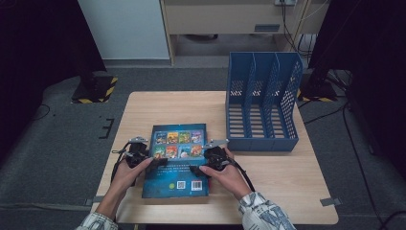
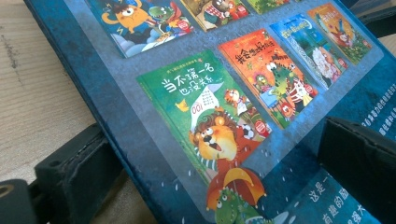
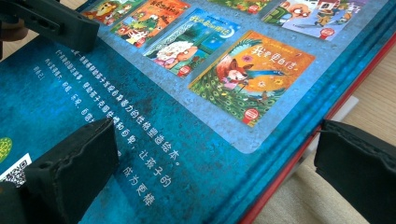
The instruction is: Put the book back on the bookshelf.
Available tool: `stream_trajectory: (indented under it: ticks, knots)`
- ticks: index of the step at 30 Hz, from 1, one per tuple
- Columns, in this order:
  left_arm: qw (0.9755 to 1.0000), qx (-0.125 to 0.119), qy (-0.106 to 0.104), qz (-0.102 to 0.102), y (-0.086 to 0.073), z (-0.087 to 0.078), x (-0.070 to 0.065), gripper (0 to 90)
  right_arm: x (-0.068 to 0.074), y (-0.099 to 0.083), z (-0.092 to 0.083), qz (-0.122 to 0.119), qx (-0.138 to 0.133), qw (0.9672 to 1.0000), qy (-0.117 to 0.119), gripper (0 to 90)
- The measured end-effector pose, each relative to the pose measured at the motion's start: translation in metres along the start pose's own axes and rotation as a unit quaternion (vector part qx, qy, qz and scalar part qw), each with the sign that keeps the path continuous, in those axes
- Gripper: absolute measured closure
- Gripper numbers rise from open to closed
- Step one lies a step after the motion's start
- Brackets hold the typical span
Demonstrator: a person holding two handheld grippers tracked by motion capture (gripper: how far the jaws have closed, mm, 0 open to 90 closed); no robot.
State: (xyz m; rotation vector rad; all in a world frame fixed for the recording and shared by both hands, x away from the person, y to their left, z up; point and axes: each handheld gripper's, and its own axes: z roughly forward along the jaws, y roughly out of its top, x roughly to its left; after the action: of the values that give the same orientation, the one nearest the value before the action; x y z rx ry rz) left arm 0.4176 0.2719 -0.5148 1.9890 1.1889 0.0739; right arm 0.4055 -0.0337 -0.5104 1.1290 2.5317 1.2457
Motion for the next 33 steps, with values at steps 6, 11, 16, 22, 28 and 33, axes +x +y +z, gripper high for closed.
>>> stream_trajectory:
  ticks: [6,11,16,22,28,33]
  knots:
    - [1.0,-0.003,0.003,0.005,0.0,-0.0021,0.001,2.7,-0.0013,-0.0002,-0.0011,0.002,0.001,1.0,-0.002,0.5]
    - [0.9999,0.001,0.006,0.008,0.001,-0.0038,-0.0002,4.0,-0.0011,-0.0003,-0.0019,0.003,0.001,1.0,-0.003,0.5]
    - [0.9999,0.001,0.009,0.011,0.0015,-0.006,0.0001,5.9,-0.0019,-0.0003,-0.0017,0.008,0.003,1.0,0.001,0.2]
    - [0.9998,0.001,0.012,0.018,0.0024,-0.0057,-0.0014,6.1,-0.0071,-0.0003,0.0026,0.022,0.0,0.9996,0.017,0.1]
    - [0.9997,0.004,0.011,0.021,0.004,-0.005,-0.0013,6.2,-0.0079,0.0007,0.0033,0.027,0.001,0.9995,0.015,0.4]
    - [0.9997,0.001,0.013,0.021,0.0047,-0.0071,-0.0022,6.9,-0.0049,0.0031,0.0016,0.021,0.005,0.9998,0.003,0.7]
